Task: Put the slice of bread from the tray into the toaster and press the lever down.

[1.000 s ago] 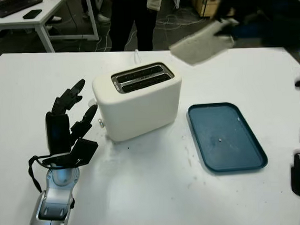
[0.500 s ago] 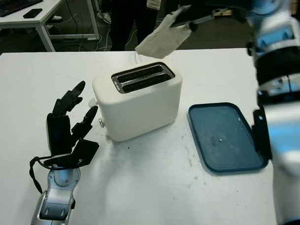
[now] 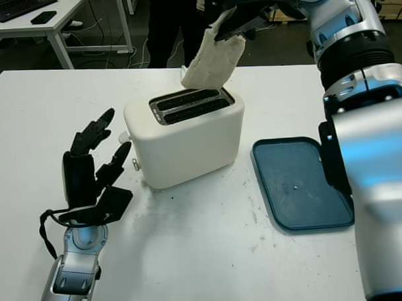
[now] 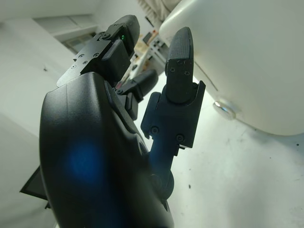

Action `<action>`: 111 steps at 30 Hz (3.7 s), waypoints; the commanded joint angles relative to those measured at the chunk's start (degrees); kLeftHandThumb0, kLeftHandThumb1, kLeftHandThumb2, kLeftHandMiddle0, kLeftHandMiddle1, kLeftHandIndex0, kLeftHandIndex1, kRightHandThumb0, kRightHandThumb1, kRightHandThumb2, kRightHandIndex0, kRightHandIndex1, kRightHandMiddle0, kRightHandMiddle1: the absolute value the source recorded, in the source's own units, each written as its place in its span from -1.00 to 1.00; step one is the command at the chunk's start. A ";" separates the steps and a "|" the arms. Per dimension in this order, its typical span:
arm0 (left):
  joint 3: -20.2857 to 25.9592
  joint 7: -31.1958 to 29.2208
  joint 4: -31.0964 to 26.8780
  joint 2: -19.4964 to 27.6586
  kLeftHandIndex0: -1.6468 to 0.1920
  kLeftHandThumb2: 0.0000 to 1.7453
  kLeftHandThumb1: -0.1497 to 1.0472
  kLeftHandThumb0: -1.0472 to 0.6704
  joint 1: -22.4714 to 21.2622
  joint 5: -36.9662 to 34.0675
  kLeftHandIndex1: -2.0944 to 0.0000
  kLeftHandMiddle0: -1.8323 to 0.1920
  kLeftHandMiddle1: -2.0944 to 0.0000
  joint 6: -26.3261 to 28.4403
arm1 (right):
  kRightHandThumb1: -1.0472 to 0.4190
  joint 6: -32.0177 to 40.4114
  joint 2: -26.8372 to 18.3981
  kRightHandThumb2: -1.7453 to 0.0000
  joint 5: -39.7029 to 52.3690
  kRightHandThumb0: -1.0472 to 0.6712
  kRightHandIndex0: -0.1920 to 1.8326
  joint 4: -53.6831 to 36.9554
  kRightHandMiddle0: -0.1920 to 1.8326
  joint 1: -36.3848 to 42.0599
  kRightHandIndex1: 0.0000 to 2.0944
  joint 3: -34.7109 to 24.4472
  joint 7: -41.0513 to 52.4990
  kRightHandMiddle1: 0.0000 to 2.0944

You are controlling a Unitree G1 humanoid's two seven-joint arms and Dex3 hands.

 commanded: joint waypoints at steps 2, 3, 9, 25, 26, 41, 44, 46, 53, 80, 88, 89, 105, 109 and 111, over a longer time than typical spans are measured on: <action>-0.10 0.46 -0.05 -0.15 0.14 -0.77 0.79 -0.29 -0.12 0.02 0.94 0.53 0.06 -0.50 | -0.83 1.41 0.07 0.93 0.53 -0.42 0.31 -2.09 0.19 -2.30 0.53 -0.44 1.15 0.44; -0.11 0.49 -0.09 -0.17 0.14 -0.77 0.79 -0.29 -0.12 0.07 0.94 0.53 0.06 -0.44 | -0.83 2.21 -0.18 0.93 0.52 -0.43 0.32 -3.16 0.19 -2.44 0.52 -0.50 1.48 0.44; -0.11 0.54 0.11 -0.31 0.14 -0.77 0.79 -0.30 -0.29 -0.25 0.94 0.54 0.04 -0.72 | -0.83 10.22 -1.20 0.96 1.82 -0.43 0.26 -10.77 0.11 -1.78 0.58 -2.04 4.25 0.49; -0.06 0.59 0.01 -0.48 0.14 -0.78 0.79 -0.31 -0.32 -0.15 0.93 0.55 0.02 -0.67 | -0.83 9.14 -0.85 0.86 1.67 -0.36 0.21 -12.54 0.10 1.49 0.60 -1.00 4.94 0.53; -0.05 0.61 0.08 -0.38 0.14 -0.78 0.79 -0.30 -0.32 -0.11 0.93 0.55 0.02 -0.80 | -0.83 8.56 -0.74 0.86 1.57 -0.35 0.21 -11.75 0.10 1.43 0.61 -0.85 4.64 0.53; -0.21 1.19 0.55 -0.47 0.14 -0.79 0.79 -0.28 -0.13 -0.12 0.93 0.54 0.03 -1.37 | -0.83 6.91 -1.47 0.83 1.23 -0.30 0.18 -9.36 0.06 1.56 0.60 -0.33 3.93 0.48; -0.05 0.98 0.56 -0.14 0.15 -0.78 0.79 -0.27 0.01 -0.40 0.93 0.55 0.04 -1.85 | -0.83 6.57 -2.07 0.82 0.92 -0.28 0.18 -10.03 0.04 3.17 0.59 -0.25 3.13 0.48; 0.01 1.00 0.38 0.04 0.14 -0.77 0.79 -0.28 0.09 0.02 0.93 0.54 0.04 -1.59 | -0.83 6.24 -2.62 0.82 1.58 -0.26 0.17 -10.51 0.03 5.21 0.59 -1.03 2.28 0.48; -0.01 1.05 0.28 0.14 0.14 -0.77 0.79 -0.30 0.06 0.47 0.93 0.53 0.06 -1.23 | -0.83 -4.49 -6.71 0.82 3.38 -0.28 0.16 -15.16 0.06 18.37 0.53 -5.44 -5.96 0.41; 0.77 -1.10 -1.22 1.05 0.14 -0.78 0.79 -0.29 -0.39 0.01 0.92 0.52 0.07 -0.25 | -0.83 -15.52 -2.69 0.86 -2.16 -0.50 0.05 -46.36 -0.04 76.04 0.61 -16.09 -52.30 0.36; 2.26 -3.90 -4.36 4.48 0.12 -0.82 0.79 -0.26 -0.02 1.48 0.91 0.50 0.07 1.11 | -0.77 -15.19 5.99 1.00 2.51 -0.50 0.17 -45.61 0.33 78.95 -0.34 -17.67 -55.05 -0.91; 2.53 -4.26 -4.66 5.25 0.11 -0.83 0.79 -0.26 -0.04 1.74 0.91 0.50 0.07 1.10 | -0.76 -15.31 6.74 1.00 2.47 -0.49 0.18 -45.37 0.32 79.16 -0.38 -17.71 -55.47 -0.95; 9.51 -20.97 -11.50 25.96 -0.21 -1.00 0.30 -0.07 -1.78 2.01 0.84 0.09 0.20 -1.58 | -0.74 -19.23 10.83 1.00 1.44 -0.50 0.19 -40.97 0.26 78.48 -0.58 -17.74 -61.68 -1.00; 10.44 -24.92 -10.43 30.57 -0.36 -1.00 0.18 0.03 -4.39 -0.16 0.86 -0.07 0.34 -4.16 | -0.73 -18.35 11.08 1.00 1.99 -0.49 0.20 -41.47 0.27 78.40 -0.60 -18.02 -61.32 -1.00; 10.30 -26.96 -10.02 31.85 -0.45 -1.00 0.15 0.05 -5.91 -1.43 0.86 -0.15 0.39 -4.22 | -0.71 -18.20 11.08 1.00 1.77 -0.49 0.22 -41.33 0.28 78.19 -0.61 -18.13 -61.59 -0.99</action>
